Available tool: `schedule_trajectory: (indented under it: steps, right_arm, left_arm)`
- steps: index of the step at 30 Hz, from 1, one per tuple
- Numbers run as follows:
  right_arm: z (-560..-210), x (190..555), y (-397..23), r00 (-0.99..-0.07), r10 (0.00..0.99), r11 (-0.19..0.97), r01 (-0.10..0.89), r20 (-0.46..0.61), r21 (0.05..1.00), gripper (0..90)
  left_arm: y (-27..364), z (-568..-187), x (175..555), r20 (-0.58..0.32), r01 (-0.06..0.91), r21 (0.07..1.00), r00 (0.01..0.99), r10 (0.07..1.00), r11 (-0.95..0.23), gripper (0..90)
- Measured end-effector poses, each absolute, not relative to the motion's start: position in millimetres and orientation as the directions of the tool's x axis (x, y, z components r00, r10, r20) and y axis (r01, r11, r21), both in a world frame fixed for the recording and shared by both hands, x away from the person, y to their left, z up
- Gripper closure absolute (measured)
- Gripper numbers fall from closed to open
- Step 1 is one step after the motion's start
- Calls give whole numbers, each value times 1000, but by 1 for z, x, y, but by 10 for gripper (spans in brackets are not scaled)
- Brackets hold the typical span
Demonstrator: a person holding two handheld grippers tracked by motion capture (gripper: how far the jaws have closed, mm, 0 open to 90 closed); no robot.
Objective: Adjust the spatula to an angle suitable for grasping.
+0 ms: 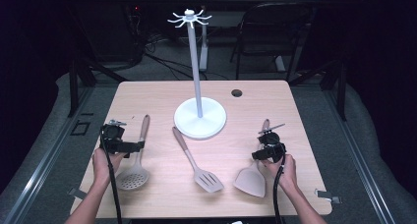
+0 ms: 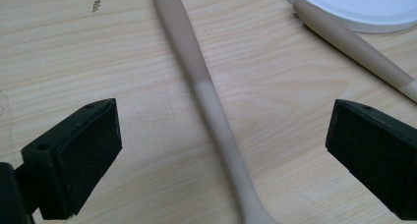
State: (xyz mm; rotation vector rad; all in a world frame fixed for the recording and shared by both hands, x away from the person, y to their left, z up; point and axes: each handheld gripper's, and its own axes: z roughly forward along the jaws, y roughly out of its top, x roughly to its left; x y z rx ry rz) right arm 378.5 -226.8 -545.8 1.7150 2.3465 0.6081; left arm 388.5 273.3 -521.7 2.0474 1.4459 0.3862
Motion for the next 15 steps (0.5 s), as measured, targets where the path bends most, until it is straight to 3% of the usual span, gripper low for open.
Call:
schedule_trajectory:
  steps: [10, 15]
  right_arm:
    - [-543, 377, -225, -354, 931, 295, 870, 84, 394, 616]
    - [-544, 375, -219, -361, 924, 282, 867, 126, 410, 656]
  left_arm:
    - [273, -522, 389, -102, 752, 617, 369, 924, -232, 1]
    - [274, -522, 389, -103, 753, 616, 368, 924, -231, 1]
